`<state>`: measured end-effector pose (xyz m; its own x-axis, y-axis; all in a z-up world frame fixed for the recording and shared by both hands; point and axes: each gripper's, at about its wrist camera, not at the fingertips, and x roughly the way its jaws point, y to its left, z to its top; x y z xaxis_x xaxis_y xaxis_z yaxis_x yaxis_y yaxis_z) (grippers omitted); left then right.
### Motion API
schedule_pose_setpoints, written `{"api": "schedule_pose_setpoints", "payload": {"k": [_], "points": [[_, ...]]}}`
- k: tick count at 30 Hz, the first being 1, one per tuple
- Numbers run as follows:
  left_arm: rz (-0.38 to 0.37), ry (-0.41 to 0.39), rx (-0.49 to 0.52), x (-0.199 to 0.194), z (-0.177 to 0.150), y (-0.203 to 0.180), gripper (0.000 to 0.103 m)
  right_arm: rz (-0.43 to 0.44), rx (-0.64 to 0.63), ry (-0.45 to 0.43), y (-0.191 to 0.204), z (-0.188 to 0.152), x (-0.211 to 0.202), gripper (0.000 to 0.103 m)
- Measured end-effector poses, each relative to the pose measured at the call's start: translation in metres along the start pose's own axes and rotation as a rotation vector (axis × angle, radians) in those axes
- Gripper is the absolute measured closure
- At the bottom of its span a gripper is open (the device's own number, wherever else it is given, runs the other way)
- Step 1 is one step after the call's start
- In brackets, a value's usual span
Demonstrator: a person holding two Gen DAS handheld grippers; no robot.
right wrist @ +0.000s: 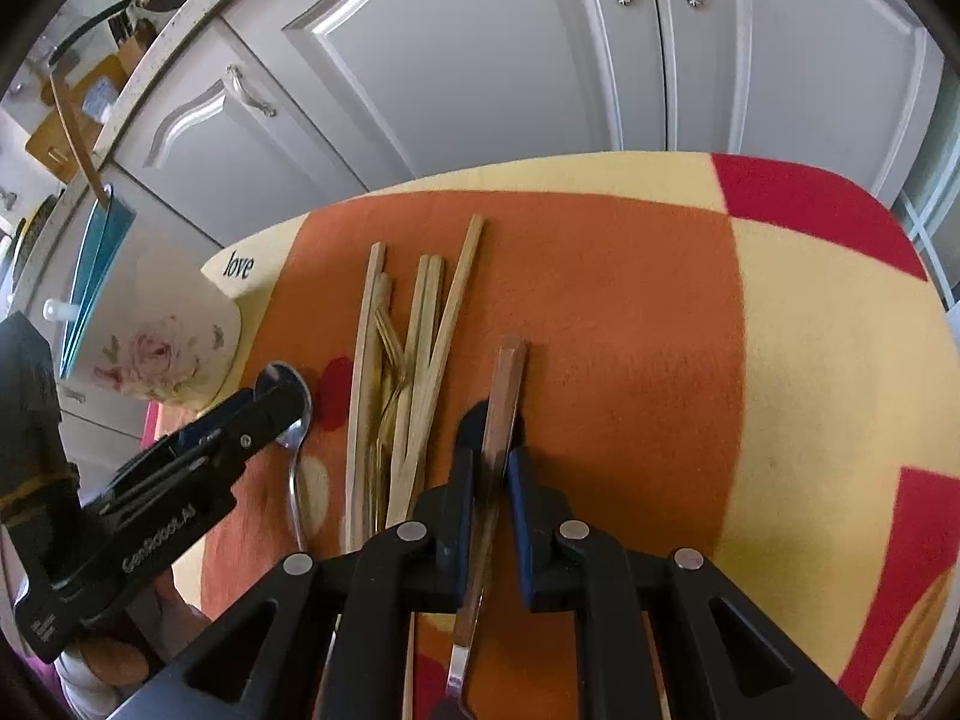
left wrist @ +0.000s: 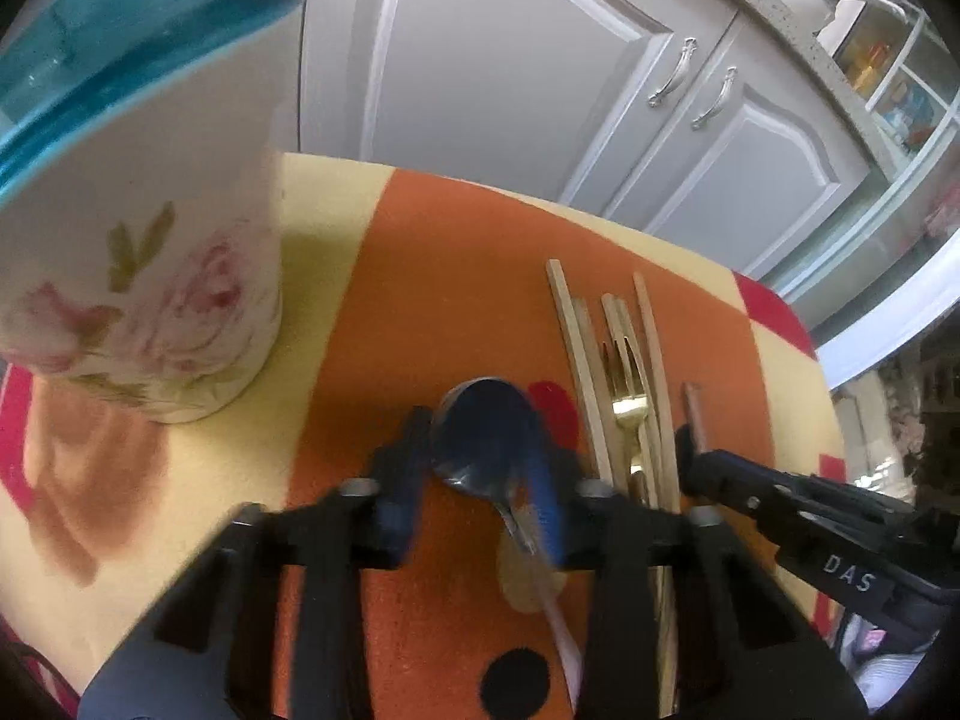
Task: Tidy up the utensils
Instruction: 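Grasp another wooden chopstick with the right tool while the left tool grasps the metal spoon, then carry the chopstick into the cup with the right tool while the left tool lowers the metal spoon in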
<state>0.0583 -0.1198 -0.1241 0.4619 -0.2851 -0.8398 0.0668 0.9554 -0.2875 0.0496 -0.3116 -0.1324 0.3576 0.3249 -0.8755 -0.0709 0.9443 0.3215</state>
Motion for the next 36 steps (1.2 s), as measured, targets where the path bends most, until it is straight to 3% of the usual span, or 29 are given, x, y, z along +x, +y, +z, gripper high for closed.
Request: {"api": "schedule_pose_setpoints", "payload": {"k": [8, 16, 17, 20, 25, 26, 28, 29, 30, 36], "points": [[-0.086, 0.067, 0.057, -0.020, -0.014, 0.009, 0.100, 0.013, -0.019, 0.004, 0.002, -0.016, -0.007, 0.093], [-0.117, 0.184, 0.110, -0.042, -0.043, 0.024, 0.099, 0.065, -0.043, 0.100, 0.003, -0.058, -0.023, 0.093], [-0.113, 0.191, 0.121, -0.043, -0.044, 0.025, 0.097, 0.060, -0.049, 0.105, 0.004, -0.060, -0.023, 0.093], [-0.105, 0.178, 0.150, -0.045, -0.044, 0.024, 0.069, 0.024, -0.062, 0.094, 0.007, -0.057, -0.023, 0.092], [-0.104, 0.195, 0.181, -0.036, -0.037, 0.017, 0.066, -0.004, -0.075, 0.087, 0.016, -0.045, -0.016, 0.088], [-0.092, 0.189, 0.207, -0.036, -0.037, 0.014, 0.067, -0.008, -0.078, 0.083, 0.016, -0.043, -0.015, 0.088], [-0.071, 0.196, 0.236, -0.034, -0.038, 0.011, 0.090, -0.001, -0.086, 0.075, 0.018, -0.041, -0.014, 0.088], [-0.082, 0.195, 0.232, -0.035, -0.037, 0.013, 0.094, 0.005, -0.086, 0.066, 0.018, -0.041, -0.014, 0.089], [-0.096, 0.196, 0.218, -0.035, -0.036, 0.015, 0.097, 0.004, -0.086, 0.063, 0.017, -0.040, -0.014, 0.093], [-0.120, 0.177, 0.226, -0.057, -0.032, 0.015, 0.101, 0.053, -0.074, -0.011, 0.016, -0.041, -0.049, 0.093]]}}
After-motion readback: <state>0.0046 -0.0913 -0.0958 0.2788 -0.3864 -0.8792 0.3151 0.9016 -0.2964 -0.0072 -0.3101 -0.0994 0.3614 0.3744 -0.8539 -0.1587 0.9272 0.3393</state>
